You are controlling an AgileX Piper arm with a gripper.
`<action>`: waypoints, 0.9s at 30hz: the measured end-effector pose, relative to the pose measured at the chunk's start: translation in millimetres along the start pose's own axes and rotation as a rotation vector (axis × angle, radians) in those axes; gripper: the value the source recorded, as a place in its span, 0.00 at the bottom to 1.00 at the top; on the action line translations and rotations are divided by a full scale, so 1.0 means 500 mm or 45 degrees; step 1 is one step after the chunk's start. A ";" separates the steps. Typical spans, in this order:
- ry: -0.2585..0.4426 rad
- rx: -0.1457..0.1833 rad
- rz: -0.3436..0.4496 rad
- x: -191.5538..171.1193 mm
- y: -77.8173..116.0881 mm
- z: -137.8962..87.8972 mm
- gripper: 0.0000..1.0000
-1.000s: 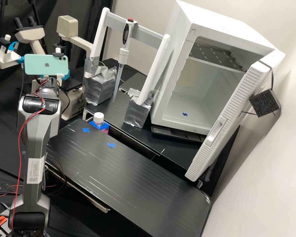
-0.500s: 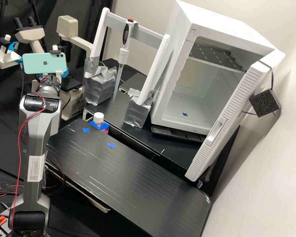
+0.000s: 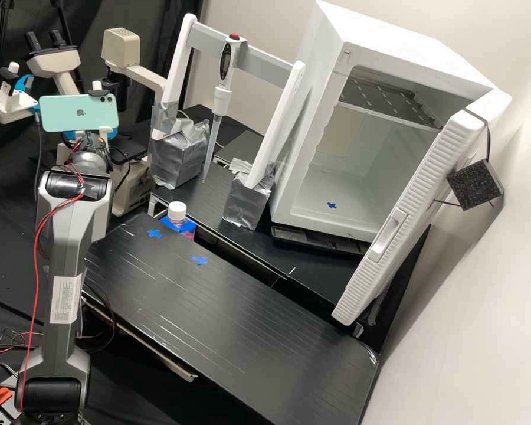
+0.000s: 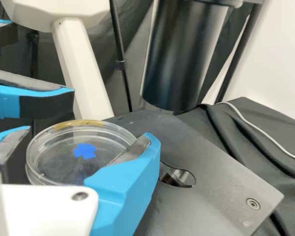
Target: Move the petri dish to the microscope
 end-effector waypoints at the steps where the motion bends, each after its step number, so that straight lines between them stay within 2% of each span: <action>1: 0.001 0.002 -0.001 0.002 0.001 0.002 0.00; 12: -0.024 -0.003 0.006 0.013 0.012 0.032 0.00; 17: -0.035 0.027 0.010 0.015 0.015 0.042 0.00; 20: -0.037 0.015 0.008 0.015 0.016 0.045 0.00; 27: -0.026 0.019 0.005 0.018 0.021 0.043 0.00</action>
